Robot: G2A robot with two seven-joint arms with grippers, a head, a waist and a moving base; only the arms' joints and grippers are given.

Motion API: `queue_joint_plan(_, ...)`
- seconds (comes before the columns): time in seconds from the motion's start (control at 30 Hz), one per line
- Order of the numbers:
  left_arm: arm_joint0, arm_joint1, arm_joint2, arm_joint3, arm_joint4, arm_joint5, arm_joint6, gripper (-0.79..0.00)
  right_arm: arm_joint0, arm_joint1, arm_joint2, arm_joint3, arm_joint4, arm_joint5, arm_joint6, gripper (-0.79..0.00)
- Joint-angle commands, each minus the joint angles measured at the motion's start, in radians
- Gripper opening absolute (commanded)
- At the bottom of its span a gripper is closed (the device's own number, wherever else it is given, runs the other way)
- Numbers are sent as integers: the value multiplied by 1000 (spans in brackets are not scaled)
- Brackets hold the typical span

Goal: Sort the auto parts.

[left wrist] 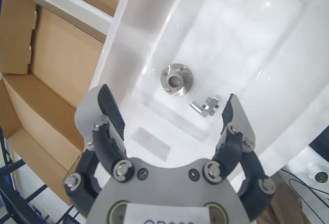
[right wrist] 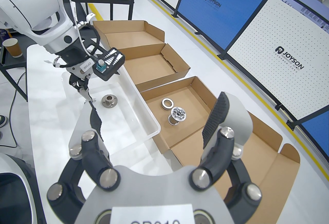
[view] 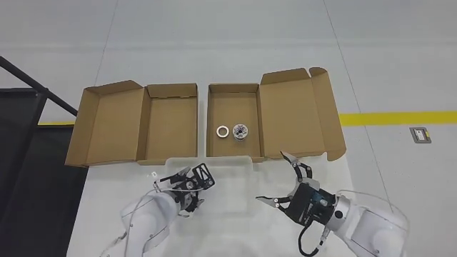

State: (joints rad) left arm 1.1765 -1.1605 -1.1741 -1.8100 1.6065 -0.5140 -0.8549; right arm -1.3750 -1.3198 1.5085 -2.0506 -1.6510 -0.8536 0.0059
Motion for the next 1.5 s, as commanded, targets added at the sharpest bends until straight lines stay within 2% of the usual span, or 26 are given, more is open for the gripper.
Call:
queue_joint_plan(0.0,-29,-7,17,37,-21,31,-31,-108,0,0,0,0,0,0,0,0)
queue_joint_plan(0.03,-42,-10,29,50,-19,39,-43,-142,0,0,0,0,0,0,0,0)
queue_joint_plan(0.13,-72,-20,58,95,-25,72,-62,-55,0,0,0,0,0,0,0,0)
queue_joint_plan(0.2,-90,-25,69,125,-31,87,-69,-28,0,0,0,0,0,0,0,0)
queue_joint_plan(0.33,-118,-33,82,179,-62,99,-77,-200,0,0,0,0,0,0,0,0)
queue_joint_plan(0.4,-130,-36,84,203,-75,111,-82,-342,0,0,0,0,0,0,0,0)
queue_joint_plan(0.43,-136,-38,86,211,-79,114,-84,-354,0,0,0,0,0,0,0,0)
queue_joint_plan(0.53,-148,-42,94,231,-81,126,-84,-348,0,0,0,0,0,0,0,0)
queue_joint_plan(0.6,-154,-44,97,240,-87,133,-83,-385,0,0,0,0,0,0,0,0)
queue_joint_plan(0.7,-164,-49,106,253,-100,138,-90,-397,0,0,0,0,0,0,0,0)
queue_joint_plan(0.93,-184,-58,135,271,-89,150,-112,-376,0,0,0,0,0,0,0,0)
queue_joint_plan(1.03,-189,-61,138,276,-95,157,-123,-403,0,0,0,0,0,0,0,0)
queue_joint_plan(1.47,-210,-72,144,314,-118,166,-140,-434,0,0,0,0,0,0,0,0)
